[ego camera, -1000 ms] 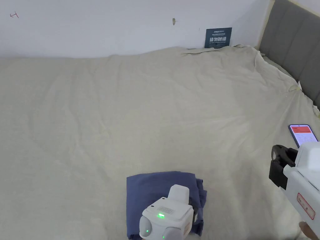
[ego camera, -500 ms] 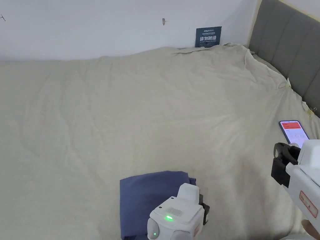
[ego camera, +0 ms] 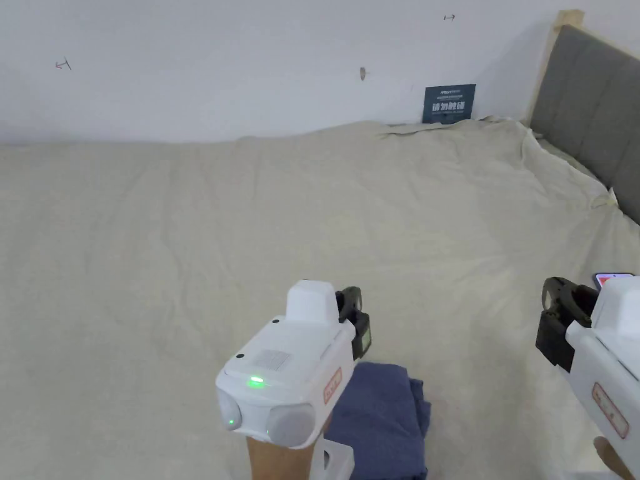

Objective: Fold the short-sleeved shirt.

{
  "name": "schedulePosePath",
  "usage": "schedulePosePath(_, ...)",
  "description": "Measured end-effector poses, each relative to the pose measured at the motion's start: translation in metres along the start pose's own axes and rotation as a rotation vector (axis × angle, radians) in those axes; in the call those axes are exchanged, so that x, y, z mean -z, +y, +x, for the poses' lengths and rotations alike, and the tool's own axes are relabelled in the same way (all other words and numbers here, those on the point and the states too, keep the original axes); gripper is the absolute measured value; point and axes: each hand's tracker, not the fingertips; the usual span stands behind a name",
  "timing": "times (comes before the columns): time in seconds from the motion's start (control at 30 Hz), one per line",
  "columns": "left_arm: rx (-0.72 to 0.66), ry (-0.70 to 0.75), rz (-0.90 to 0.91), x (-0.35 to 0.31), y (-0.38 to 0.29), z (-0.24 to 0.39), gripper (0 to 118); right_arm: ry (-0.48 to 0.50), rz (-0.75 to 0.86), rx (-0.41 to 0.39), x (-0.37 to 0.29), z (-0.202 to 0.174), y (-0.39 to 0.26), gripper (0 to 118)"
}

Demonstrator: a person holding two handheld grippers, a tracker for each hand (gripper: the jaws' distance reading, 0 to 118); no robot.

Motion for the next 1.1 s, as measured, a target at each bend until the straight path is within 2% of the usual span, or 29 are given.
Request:
schedulePosePath(0.27,0.074,0.182,0.144,-0.038,0.04,-0.054,0,0.037,0.083,-0.009,0.008,-0.024,0.01,0)
schedulePosePath(0.6,0.121,0.367,0.203,-0.077,0.042,-0.106,0,0.056,0.149,-0.016,0.014,-0.054,0.011,0)
schedulePosePath(0.83,0.1,0.414,0.204,-0.09,0.032,-0.124,0,0.067,0.152,-0.019,0.011,-0.075,0.012,0)
schedulePosePath(1.1,0.086,0.418,0.2,-0.093,0.029,-0.126,0,0.076,0.15,-0.022,0.013,-0.075,0.012,0)
